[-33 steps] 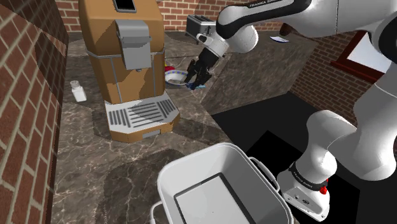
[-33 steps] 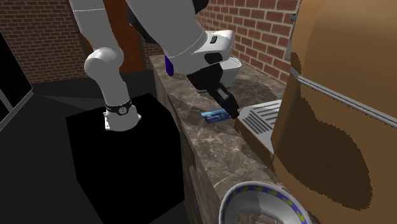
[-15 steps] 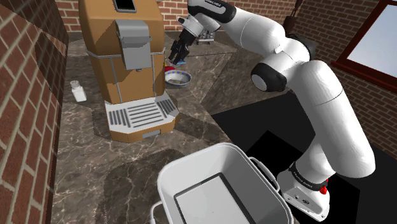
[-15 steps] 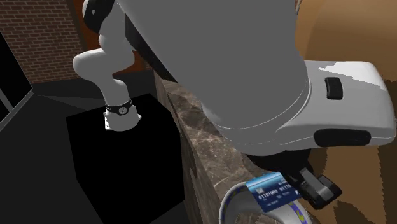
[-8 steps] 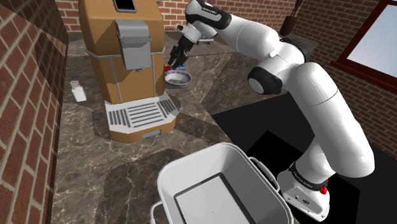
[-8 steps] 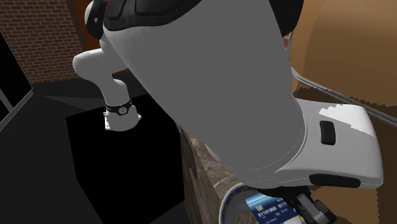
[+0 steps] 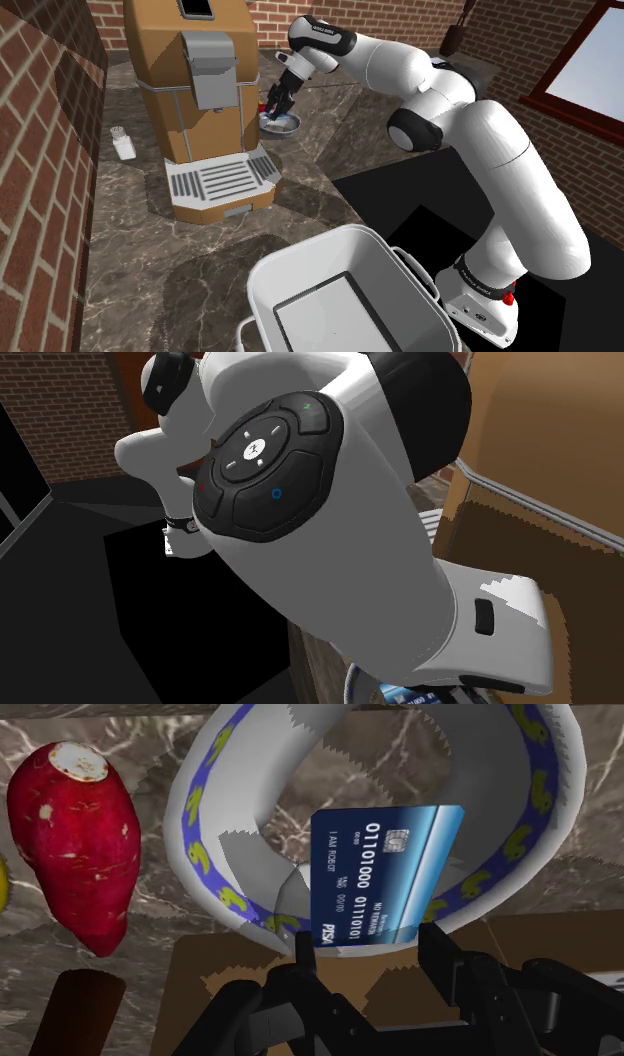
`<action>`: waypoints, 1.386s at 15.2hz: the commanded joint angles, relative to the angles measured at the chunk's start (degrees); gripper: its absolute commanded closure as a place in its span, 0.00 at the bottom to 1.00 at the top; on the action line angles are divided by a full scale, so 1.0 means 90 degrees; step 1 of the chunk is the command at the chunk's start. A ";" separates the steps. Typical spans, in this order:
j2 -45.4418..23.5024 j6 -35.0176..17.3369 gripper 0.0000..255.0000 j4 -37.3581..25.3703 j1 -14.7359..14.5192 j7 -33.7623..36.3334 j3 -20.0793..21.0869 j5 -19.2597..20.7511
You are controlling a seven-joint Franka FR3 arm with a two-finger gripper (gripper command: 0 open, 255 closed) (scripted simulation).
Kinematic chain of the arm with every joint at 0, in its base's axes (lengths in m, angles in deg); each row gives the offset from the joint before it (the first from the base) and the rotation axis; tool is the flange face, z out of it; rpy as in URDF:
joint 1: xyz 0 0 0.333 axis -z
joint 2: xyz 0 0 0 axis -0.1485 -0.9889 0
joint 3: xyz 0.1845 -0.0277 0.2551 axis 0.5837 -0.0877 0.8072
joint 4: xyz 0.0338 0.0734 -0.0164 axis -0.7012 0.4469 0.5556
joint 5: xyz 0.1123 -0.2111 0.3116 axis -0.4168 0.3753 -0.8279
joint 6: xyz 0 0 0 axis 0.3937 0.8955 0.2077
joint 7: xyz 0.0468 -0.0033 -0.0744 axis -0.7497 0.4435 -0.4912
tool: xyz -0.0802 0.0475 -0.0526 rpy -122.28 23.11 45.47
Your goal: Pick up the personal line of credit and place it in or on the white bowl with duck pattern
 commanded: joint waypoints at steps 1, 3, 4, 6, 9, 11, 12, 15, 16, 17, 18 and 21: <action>-0.0045 -0.0134 1.00 0.0156 -0.0045 -0.0125 0.0025 -0.0039; -0.0044 -0.0134 1.00 0.0156 -0.0046 -0.0125 0.0024 -0.0039; -0.0044 -0.0134 1.00 0.0156 -0.0045 -0.0125 0.0024 -0.0040; -0.0045 -0.0134 1.00 0.0156 -0.0045 -0.0125 0.0024 -0.0040; -0.0044 -0.0134 1.00 0.0156 -0.0045 -0.0125 0.0024 -0.0039; -0.0044 -0.0134 0.00 0.0156 -0.0045 -0.0125 0.0024 -0.0039; -0.0044 -0.0134 0.00 0.0156 -0.0045 -0.0125 0.0024 -0.0039; -0.0044 -0.0134 0.00 0.0156 -0.0045 -0.0125 0.0024 -0.0039; 0.0041 -0.0014 0.00 0.0132 0.0006 -0.0111 -0.0015 0.0002; 0.0119 0.0109 0.00 0.0093 0.0063 -0.0092 -0.0051 0.0041; 0.0190 0.0237 0.00 0.0038 0.0128 -0.0070 -0.0084 0.0078; 0.0241 0.0339 0.00 -0.0014 0.0184 -0.0049 -0.0108 0.0105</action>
